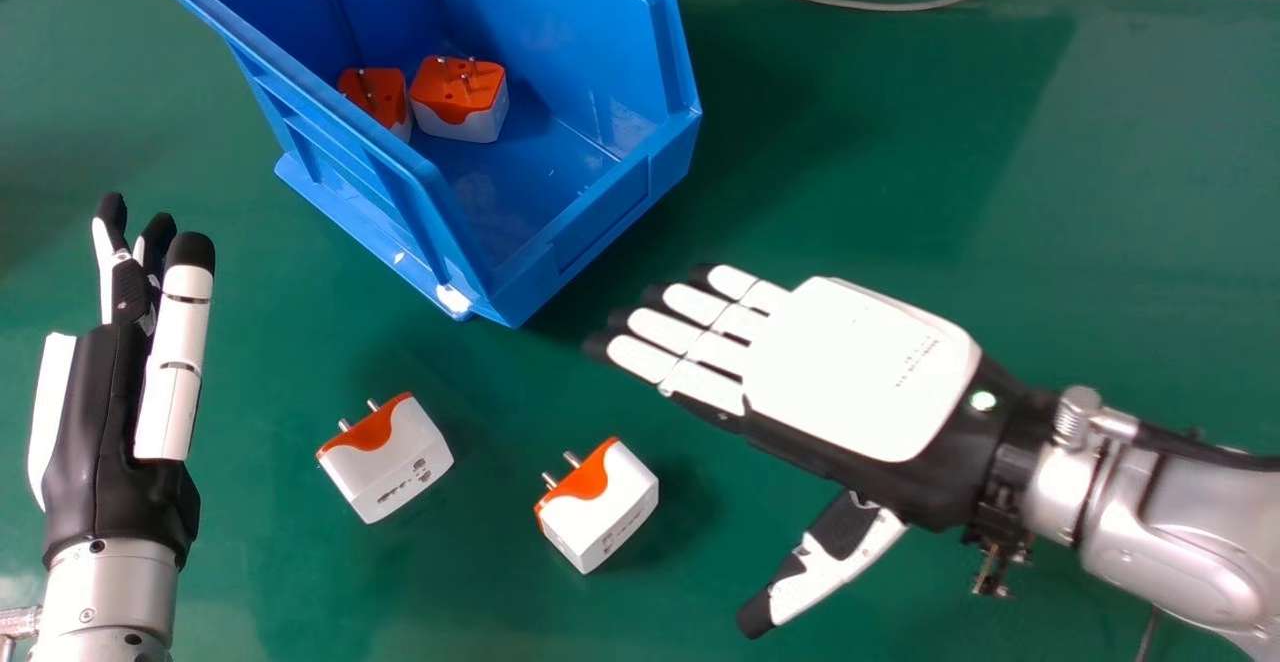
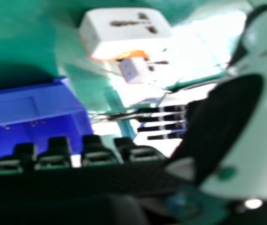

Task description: Pick all objects and put in blue box

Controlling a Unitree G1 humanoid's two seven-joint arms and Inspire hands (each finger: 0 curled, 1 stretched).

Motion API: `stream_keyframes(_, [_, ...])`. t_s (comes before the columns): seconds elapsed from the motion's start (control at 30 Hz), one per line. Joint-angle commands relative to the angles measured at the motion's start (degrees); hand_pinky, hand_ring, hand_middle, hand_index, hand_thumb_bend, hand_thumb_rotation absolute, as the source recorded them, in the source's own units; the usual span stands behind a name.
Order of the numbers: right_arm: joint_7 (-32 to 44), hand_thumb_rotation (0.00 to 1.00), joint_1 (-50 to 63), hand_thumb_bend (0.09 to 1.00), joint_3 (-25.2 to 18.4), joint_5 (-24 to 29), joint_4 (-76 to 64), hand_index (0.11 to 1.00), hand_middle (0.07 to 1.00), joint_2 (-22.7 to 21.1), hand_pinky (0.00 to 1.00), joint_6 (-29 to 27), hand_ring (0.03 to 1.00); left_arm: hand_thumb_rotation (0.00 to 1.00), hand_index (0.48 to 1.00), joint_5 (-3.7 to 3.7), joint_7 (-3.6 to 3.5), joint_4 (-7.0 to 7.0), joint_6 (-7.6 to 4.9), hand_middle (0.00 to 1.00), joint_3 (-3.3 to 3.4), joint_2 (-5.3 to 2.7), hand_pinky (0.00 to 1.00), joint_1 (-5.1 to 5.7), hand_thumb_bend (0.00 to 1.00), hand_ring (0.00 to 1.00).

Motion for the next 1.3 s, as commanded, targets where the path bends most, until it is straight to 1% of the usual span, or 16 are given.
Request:
stream_keyframes(0.0, [1.13,0.46,-3.23,0.681,1.01,0.17,0.72,1.000,1.000,1.60,1.00,0.32,1.000,0.90,1.000,0.09,-0.11,-0.48,-0.61,1.00,0.61,0.97,1.00,-0.10,0.50,1.00])
stream_keyframes(0.07, [1.99,0.45,-4.82,0.683,1.93,0.15,2.09,1.000,1.000,2.66,1.00,0.57,1.000,0.90,1.000,0.05,-0.10,-0.42,-0.52,1.00,0.60,0.98,1.00,-0.24,0.49,1.00])
stream_keyframes(0.3, [4.07,0.44,-9.45,0.687,5.09,-0.48,6.39,1.000,1.000,5.43,1.00,0.72,1.000,0.90,1.000,-0.14,-0.12,-0.73,-0.54,1.00,0.55,0.79,1.00,-0.11,0.50,1.00])
stream_keyframes(0.4, [4.44,0.42,-11.05,0.691,6.63,-1.03,8.00,1.000,1.000,6.27,1.00,0.24,1.000,0.90,1.000,-0.38,-0.11,-0.96,-0.15,1.00,0.50,0.70,1.00,-0.34,0.49,1.00])
stream_keyframes(0.5, [4.94,0.41,-12.51,0.695,7.86,-1.18,9.52,1.000,1.000,6.89,1.00,-0.43,1.000,0.90,1.000,-0.69,-0.18,-1.26,0.13,1.00,0.54,0.63,1.00,-0.31,0.49,1.00])
stream_keyframes(0.6, [5.29,0.40,-13.89,0.696,8.90,-1.25,11.17,0.997,1.000,7.27,1.00,-1.46,1.000,0.90,1.000,-0.64,-0.24,-1.57,0.20,1.00,0.43,0.55,1.00,-0.13,0.49,1.00])
stream_keyframes(0.73, [5.36,0.38,-15.82,0.699,10.33,-1.29,13.95,0.990,1.000,7.82,0.98,-3.24,1.000,0.90,1.000,-0.65,-0.48,-1.60,0.20,1.00,0.49,0.74,1.00,-0.12,0.49,1.00])
stream_keyframes(0.87, [5.88,0.35,-17.38,0.703,11.37,-1.24,15.99,0.979,1.000,8.25,0.94,-4.52,1.000,0.90,1.000,-0.84,-0.97,-1.56,0.34,1.00,0.61,0.89,1.00,-0.19,0.49,1.00])
stream_keyframes(0.93, [5.72,0.35,-18.06,0.704,11.91,-1.78,16.83,0.975,1.000,8.42,0.93,-4.97,1.000,0.90,1.000,-0.71,-1.10,-1.60,0.39,1.00,0.65,0.94,1.00,-0.22,0.49,1.00])
stream_keyframes(1.07, [5.13,0.34,-19.41,0.704,12.72,-3.23,18.56,0.971,1.000,8.95,0.93,-5.32,1.000,0.90,1.000,-0.50,-1.08,-1.52,0.45,1.00,0.74,0.99,1.00,-0.31,0.49,1.00])
stream_keyframes(1.2, [4.48,0.34,-20.33,0.704,13.32,-4.84,19.88,0.967,0.999,9.53,0.93,-5.07,0.993,0.90,1.000,-0.17,-0.84,-1.58,0.42,1.00,0.72,0.92,1.00,-0.31,0.49,1.00])
stream_keyframes(1.27, [4.22,0.34,-20.46,0.704,13.49,-5.19,20.31,0.964,0.997,9.78,0.93,-4.79,0.992,0.90,1.000,-0.09,-0.69,-1.83,0.54,1.00,0.68,0.83,1.00,-0.30,0.49,1.00])
